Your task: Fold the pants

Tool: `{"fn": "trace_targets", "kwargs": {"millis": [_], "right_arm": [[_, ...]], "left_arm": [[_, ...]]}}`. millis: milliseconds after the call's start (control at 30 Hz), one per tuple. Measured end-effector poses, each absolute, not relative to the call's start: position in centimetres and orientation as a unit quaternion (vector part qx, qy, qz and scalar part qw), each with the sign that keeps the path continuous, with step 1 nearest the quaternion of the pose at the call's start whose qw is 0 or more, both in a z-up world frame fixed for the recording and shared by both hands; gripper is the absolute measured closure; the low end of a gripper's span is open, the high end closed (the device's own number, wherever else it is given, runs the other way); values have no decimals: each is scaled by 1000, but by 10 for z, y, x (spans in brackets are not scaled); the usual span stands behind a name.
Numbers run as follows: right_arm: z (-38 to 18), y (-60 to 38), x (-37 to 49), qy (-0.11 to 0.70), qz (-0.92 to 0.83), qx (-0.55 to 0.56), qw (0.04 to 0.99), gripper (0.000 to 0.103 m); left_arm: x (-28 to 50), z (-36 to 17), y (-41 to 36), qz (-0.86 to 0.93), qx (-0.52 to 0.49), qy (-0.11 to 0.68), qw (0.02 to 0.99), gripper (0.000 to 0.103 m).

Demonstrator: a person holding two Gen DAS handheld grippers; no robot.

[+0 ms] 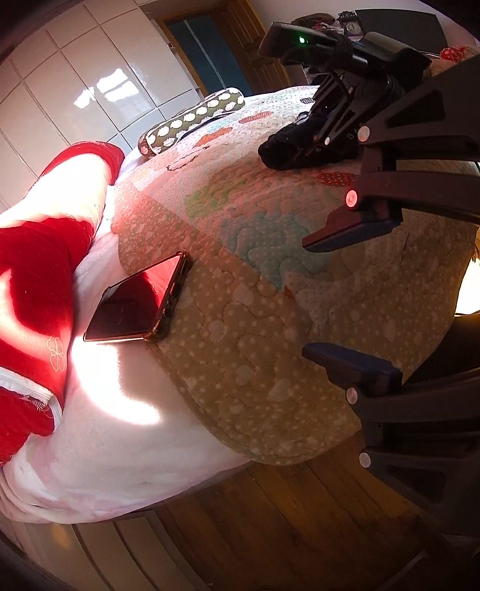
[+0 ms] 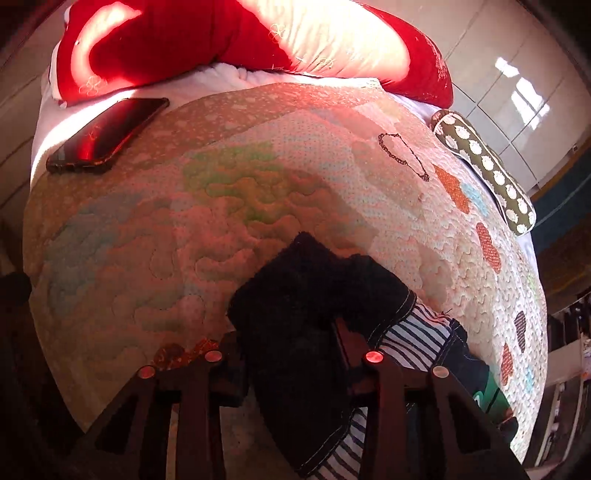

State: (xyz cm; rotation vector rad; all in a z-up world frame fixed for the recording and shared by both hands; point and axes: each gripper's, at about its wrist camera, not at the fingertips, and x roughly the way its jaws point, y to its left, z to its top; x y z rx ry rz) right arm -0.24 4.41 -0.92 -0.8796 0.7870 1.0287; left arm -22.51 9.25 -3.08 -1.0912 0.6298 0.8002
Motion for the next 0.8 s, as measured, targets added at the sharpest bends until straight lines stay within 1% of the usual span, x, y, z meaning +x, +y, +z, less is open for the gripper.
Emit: {"fn": "trace_targets", "kwargs": {"millis": [33, 133, 267, 367, 467, 567, 733, 800], "right_arm": [[-1, 39, 6, 369, 472, -366, 712, 78], [23, 20, 29, 409, 491, -278, 717, 83], [47, -13, 59, 437, 493, -186, 729, 84], [56, -35, 77, 443, 485, -144, 740, 84], [57, -49, 89, 455, 485, -119, 738, 84], [55, -53, 94, 467, 488, -105, 730, 84], [58, -48, 90, 467, 492, -109, 727, 84], [60, -46, 89, 467, 494, -110, 725, 84]], "left_arm": [[-223, -30, 92, 363, -494, 288, 735, 53], [-215, -28, 89, 357, -490, 293, 739, 53], [-197, -25, 80, 341, -480, 305, 748, 53], [-182, -24, 71, 327, -474, 315, 754, 53], [-164, -21, 61, 305, -465, 324, 766, 51], [-138, -15, 50, 279, -436, 323, 792, 43], [-88, -8, 35, 253, -343, 342, 837, 42], [-69, -9, 40, 254, -328, 353, 838, 42]]}}
